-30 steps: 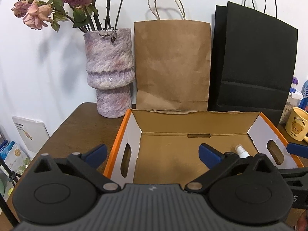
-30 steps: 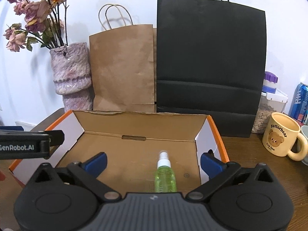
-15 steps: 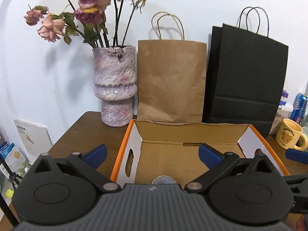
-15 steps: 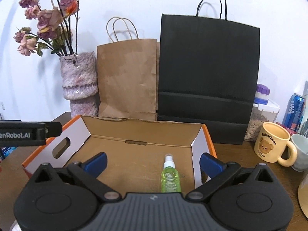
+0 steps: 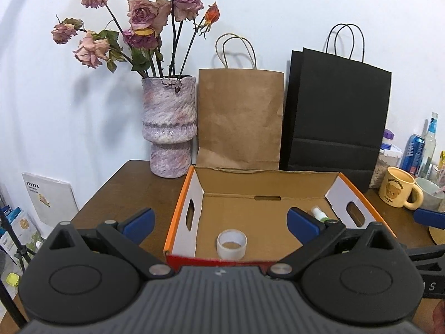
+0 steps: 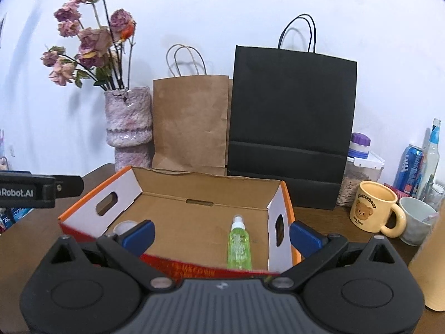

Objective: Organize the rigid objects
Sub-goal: 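Withdraw both tools from the box and move them back over the table objects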

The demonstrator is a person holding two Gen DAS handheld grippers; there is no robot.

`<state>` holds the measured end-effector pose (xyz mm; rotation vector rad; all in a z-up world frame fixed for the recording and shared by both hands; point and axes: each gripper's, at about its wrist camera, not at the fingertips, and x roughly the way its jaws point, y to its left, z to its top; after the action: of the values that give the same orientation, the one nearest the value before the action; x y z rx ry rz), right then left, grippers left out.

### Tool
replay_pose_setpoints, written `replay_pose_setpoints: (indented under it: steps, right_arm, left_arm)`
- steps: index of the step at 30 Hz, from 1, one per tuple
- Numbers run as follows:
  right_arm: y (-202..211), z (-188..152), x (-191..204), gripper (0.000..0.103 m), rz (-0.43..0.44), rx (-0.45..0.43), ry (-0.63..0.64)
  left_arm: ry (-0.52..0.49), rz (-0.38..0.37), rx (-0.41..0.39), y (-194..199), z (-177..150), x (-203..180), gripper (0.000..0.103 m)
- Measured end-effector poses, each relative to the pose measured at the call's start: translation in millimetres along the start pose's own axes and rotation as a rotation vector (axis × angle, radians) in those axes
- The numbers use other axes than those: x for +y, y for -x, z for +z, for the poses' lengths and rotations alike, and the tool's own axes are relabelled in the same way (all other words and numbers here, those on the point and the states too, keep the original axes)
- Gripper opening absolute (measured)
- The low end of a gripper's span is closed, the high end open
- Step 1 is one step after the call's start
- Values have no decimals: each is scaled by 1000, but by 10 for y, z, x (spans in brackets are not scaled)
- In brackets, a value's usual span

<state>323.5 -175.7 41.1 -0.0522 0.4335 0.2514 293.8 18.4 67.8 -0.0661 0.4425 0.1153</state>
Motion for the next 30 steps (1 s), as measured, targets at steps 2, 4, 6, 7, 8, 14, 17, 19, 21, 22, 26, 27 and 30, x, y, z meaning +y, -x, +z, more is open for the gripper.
replay_pose_setpoints:
  steps: [2, 4, 6, 7, 8, 14, 17, 19, 21, 22, 26, 27, 30]
  right_arm:
    - [106, -41, 26, 103, 2, -4, 10]
    - [215, -87, 52, 103, 4, -6, 21]
    - [302, -126, 80, 103, 6, -7, 30]
    - [346, -151, 93, 103, 6, -6, 34]
    - [389, -177, 104, 103, 7, -5, 38]
    - [672, -396, 123, 103, 10, 9, 50]
    - [808, -517, 120, 103, 10, 18, 54]
    - [886, -594, 119, 103, 10, 23, 54]
    - [966, -673, 108, 103, 11, 30, 53]
    - [1003, -715, 104, 103, 11, 34, 53]
    - [1128, -876, 88, 103, 7, 51, 53]
    - [1154, -915, 81, 103, 6, 55, 52]
    - [1218, -1039, 55, 103, 1, 73, 53]
  left_arm:
    - [0, -2, -4, 99, -35, 4, 103]
    - [-1, -7, -8, 195, -70, 6, 103]
    - [-7, -6, -10, 294, -114, -2, 103]
    - [-9, -7, -10, 338, -138, -6, 103]
    - [-11, -8, -9, 391, -173, -5, 103]
    - [-21, -8, 26, 617, -412, 25, 103]
    - [-32, -5, 45, 725, -553, 33, 103]
    - [-38, -3, 63, 778, -644, 39, 103]
    - [-39, -3, 82, 824, -732, 49, 103]
    - [-40, -2, 90, 846, -772, 51, 103]
    - [-48, -3, 116, 941, -941, 38, 103]
    - [-52, -5, 123, 962, -983, 32, 103]
    - [-61, -11, 146, 995, -1099, 9, 103]
